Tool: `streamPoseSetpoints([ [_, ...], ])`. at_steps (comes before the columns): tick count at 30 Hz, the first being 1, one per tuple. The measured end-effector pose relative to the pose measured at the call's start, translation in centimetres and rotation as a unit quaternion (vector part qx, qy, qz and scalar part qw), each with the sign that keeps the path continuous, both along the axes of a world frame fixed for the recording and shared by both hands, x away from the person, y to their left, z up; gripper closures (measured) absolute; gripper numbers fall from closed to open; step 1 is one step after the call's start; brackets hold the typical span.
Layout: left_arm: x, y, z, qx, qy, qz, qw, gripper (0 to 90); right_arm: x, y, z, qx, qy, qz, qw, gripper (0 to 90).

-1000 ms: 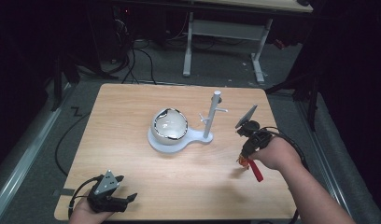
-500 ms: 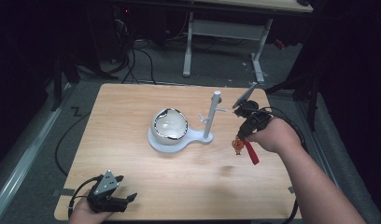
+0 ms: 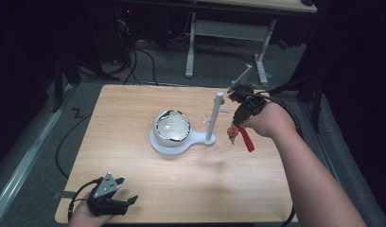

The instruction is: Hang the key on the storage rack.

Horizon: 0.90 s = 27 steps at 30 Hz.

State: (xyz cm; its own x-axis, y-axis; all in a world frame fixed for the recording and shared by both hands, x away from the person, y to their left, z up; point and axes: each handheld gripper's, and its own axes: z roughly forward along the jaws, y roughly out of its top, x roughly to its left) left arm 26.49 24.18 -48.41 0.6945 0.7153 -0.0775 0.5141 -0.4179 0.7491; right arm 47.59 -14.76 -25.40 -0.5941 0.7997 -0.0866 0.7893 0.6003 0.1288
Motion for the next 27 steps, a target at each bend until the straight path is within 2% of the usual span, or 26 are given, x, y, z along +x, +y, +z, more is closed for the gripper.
streamPoseSetpoints([
  [11, -0.1, 0.0, 0.1, 0.003, -0.004, -0.001, 1.0, 19.4, 2.2, 1.0, 1.7, 0.007, 0.007, -0.008, 0.9999, 74.9],
  [17, -0.1, 0.0, 0.0, 0.002, -0.003, 0.001, 1.0, 19.4, 3.5, 1.2, 1.3, 0.009, 0.014, -0.012, 0.9998, 74.7],
  [22, -0.1, 0.1, 0.0, 0.002, -0.001, 0.001, 1.0, 19.4, 3.7, 1.5, 1.1, 0.011, 0.006, -0.013, 0.9998, 71.5],
  [27, -0.2, 0.0, 0.0, 0.004, -0.001, -0.001, 1.0, 19.5, 3.3, 1.1, 1.8, 0.022, -0.005, -0.017, 0.9996, 69.2],
])
